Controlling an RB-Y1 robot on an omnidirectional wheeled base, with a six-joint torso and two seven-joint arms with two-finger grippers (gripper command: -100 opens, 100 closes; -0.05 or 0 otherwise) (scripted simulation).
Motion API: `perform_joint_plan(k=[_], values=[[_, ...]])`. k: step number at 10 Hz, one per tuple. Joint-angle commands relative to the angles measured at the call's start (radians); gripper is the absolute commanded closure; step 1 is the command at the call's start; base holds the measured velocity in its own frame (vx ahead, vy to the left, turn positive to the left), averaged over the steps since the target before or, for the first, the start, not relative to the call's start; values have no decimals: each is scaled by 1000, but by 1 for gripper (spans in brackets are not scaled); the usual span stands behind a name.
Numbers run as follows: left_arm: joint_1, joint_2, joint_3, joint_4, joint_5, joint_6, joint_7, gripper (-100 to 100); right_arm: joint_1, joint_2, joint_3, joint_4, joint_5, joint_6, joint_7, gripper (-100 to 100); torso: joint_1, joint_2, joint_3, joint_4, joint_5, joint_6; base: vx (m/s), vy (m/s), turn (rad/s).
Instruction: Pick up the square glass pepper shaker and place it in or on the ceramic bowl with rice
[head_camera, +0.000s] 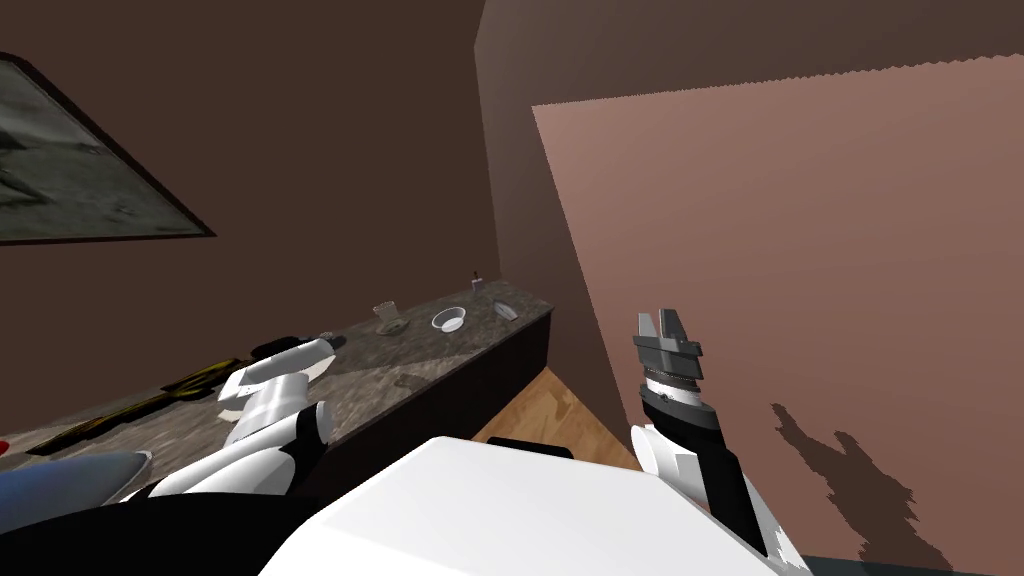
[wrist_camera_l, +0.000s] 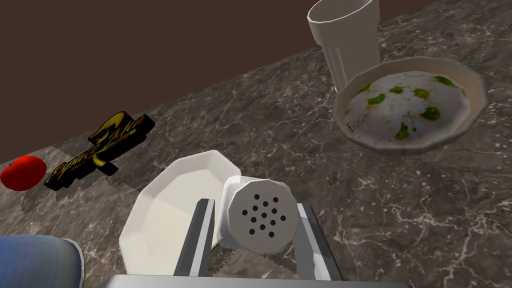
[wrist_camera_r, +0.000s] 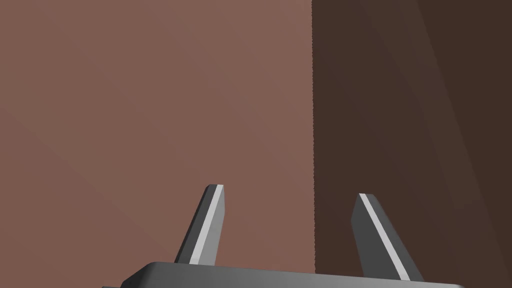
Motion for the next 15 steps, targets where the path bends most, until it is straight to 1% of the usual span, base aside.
perform_joint_plan(k=[1, 2, 3, 4, 6, 7, 8, 9, 10, 11, 13, 15], values=[[-31, 26, 36, 50, -16, -5, 7, 100, 0, 0, 0, 0, 0, 0, 0, 0, 0, 0, 0, 0, 0, 0, 5, 80, -221], [-31, 26, 36, 65, -16, -5, 7, 100, 0, 0, 0, 0, 0, 0, 0, 0, 1, 0, 0, 0, 0, 2, 8, 64, -118], [-58, 46, 64, 95, -31, -10, 14, 100, 0, 0, 0, 0, 0, 0, 0, 0, 0, 0, 0, 0, 1, 0, 4, 49, -171], [-58, 46, 64, 113, -31, -10, 14, 100, 0, 0, 0, 0, 0, 0, 0, 0, 0, 0, 0, 0, 0, 1, 2, 46, -116], [-111, 80, 116, 190, -61, -23, 23, 100, 0, 0, 0, 0, 0, 0, 0, 0, 0, 0, 0, 0, 0, 2, -8, 78, -240], [-111, 80, 116, 203, -61, -23, 23, 100, 0, 0, 0, 0, 0, 0, 0, 0, 1, 0, 0, 1, 0, 3, -2, 93, -151], [-135, 95, 139, 245, -74, -30, 27, 100, 0, 0, 0, 0, 0, 0, 0, 0, 2, 0, 0, 0, 1, 1, 6, 85, -156], [-158, 109, 160, 270, -86, -38, 30, 100, 0, 0, 0, 0, 0, 0, 0, 0, 2, 0, 0, 0, 1, 1, 4, 101, -267], [-158, 109, 160, 285, -86, -38, 30, 100, 0, 0, 0, 0, 0, 0, 0, 0, 3, -1, 0, 1, 1, 4, 3, 85, -126], [-180, 121, 180, 321, -98, -46, 32, 100, 0, 0, 0, 0, 0, 0, 0, 0, 2, -1, 0, 0, 2, 1, -1, 76, -130], [-218, 142, 213, 379, -117, -63, 35, 100, 0, 0, 0, 0, 0, 0, 0, 0, 2, 0, 0, 1, 2, 3, -7, 102, -228], [-247, 156, 239, 438, -132, -77, 36, 100, 0, 0, 0, 0, 0, 0, 0, 0, 5, -1, 0, 1, 3, 2, -2, 124, -185]])
